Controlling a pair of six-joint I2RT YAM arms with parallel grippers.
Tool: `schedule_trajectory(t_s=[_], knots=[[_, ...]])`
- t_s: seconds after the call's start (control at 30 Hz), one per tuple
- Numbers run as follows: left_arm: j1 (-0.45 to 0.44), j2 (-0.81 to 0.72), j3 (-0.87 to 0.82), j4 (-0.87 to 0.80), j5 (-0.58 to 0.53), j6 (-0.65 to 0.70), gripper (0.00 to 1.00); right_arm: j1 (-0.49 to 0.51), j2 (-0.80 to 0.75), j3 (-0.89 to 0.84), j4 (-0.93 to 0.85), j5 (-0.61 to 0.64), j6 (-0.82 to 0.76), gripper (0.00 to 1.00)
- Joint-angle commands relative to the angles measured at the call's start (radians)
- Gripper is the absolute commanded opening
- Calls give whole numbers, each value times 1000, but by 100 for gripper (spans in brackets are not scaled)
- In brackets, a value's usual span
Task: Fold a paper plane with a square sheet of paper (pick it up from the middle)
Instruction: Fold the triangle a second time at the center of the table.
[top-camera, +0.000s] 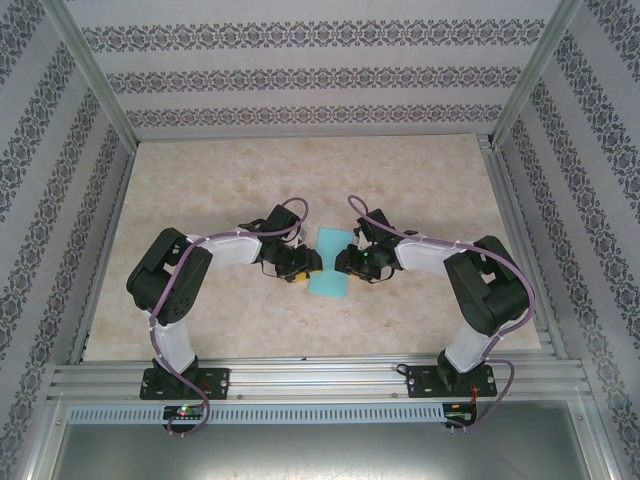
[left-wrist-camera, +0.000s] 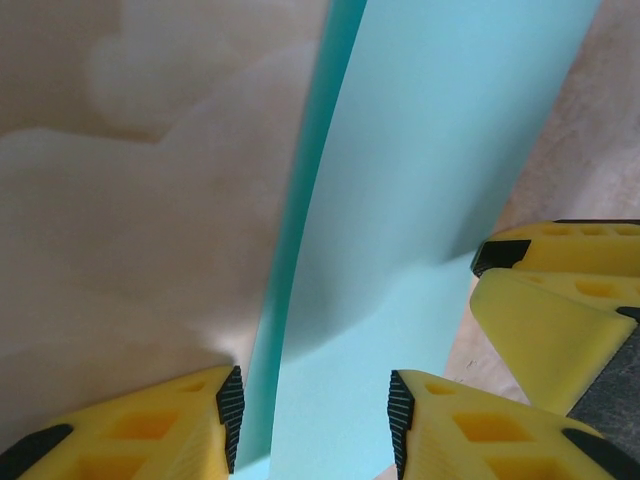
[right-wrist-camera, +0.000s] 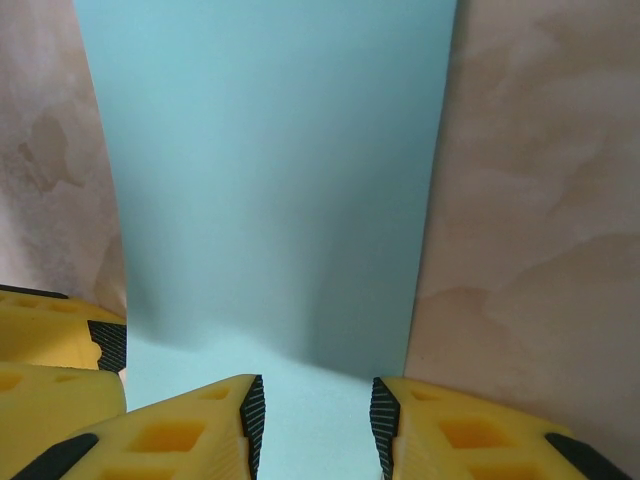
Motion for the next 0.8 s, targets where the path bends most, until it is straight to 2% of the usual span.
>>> schedule_trajectory(t_s=[0.0,0.17,0.77], knots=[[-13,18,19,5,29,-15,46,-6,36,-48,-66,56,6,38],[-13,23,14,47,67,-31,45,-4,39,-54,-54,51,15,38],[-5,1,34,96,70,-59,40,-4,27,-68,-9,27,58,39]])
